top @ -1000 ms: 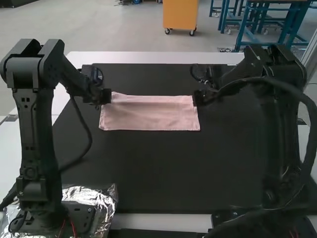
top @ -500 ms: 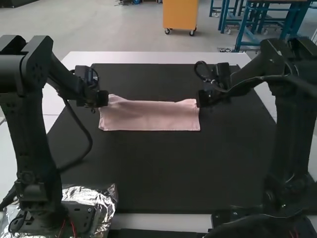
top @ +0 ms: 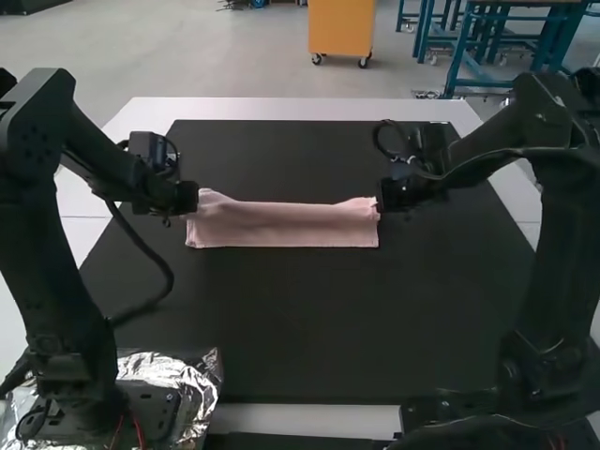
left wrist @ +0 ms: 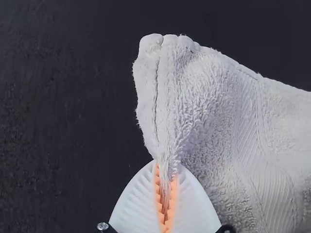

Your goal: Fold the towel.

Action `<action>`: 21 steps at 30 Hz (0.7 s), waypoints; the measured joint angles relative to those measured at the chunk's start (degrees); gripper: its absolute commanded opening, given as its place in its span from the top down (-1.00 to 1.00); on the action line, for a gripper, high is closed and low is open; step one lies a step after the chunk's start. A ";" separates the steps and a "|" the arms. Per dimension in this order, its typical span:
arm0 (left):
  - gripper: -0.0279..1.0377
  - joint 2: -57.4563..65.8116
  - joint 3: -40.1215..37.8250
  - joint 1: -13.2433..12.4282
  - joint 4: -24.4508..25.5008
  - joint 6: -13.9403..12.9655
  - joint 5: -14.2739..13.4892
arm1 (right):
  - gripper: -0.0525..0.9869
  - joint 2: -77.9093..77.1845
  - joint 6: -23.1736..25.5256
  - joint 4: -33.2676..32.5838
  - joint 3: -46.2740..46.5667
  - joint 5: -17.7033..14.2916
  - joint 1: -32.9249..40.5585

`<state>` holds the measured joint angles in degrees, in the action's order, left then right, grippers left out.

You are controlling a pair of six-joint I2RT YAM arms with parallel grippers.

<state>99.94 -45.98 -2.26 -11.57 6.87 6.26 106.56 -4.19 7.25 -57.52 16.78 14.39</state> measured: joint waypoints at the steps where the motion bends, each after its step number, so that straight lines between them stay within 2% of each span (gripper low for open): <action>1: 0.90 -0.48 0.66 0.02 -0.26 0.00 0.02 | 0.95 -0.31 0.04 0.09 0.42 -0.02 0.00; 6: 0.90 -2.10 3.80 0.02 -0.87 -0.02 0.22 | 0.95 -0.61 0.11 0.13 3.48 -0.02 0.00; 11: 0.88 -2.14 7.17 0.02 -3.69 -0.15 0.24 | 0.91 -0.61 0.17 1.75 7.23 -0.24 0.66; 12: 0.77 -2.12 7.98 0.00 -5.03 -0.15 0.24 | 0.68 -0.61 0.20 2.12 7.69 -0.44 0.92; 13: 0.58 -2.14 8.83 0.00 -6.56 -0.20 0.22 | 0.32 -0.50 0.31 2.27 8.00 -0.70 1.16; 14: 0.26 -2.14 9.60 0.00 -7.78 -0.28 0.20 | 0.01 -0.33 0.37 2.27 8.04 -1.01 1.33; 15: -0.19 -2.12 10.19 -0.04 -8.33 -0.28 0.17 | -0.28 -0.09 0.46 2.32 8.04 -1.40 1.53; 16: -0.55 -2.12 10.58 -0.17 -8.41 -0.37 0.20 | -0.55 0.20 0.48 2.21 8.04 -1.75 1.62; 17: -0.68 -2.12 10.86 -0.37 -8.37 -0.39 0.17 | -0.73 0.28 0.48 2.05 8.04 -2.08 1.62; 18: -0.86 -2.12 11.02 -0.52 -8.33 -0.37 0.13 | -0.85 0.37 0.50 1.86 8.04 -2.45 1.62; 21: -0.90 -2.12 11.06 -0.90 -8.48 -0.28 -0.02 | -0.85 0.37 0.42 0.66 7.67 -3.13 1.62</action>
<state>97.82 -34.92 -3.16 -20.05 6.59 6.24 106.94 -3.77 7.90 -49.84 13.65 16.01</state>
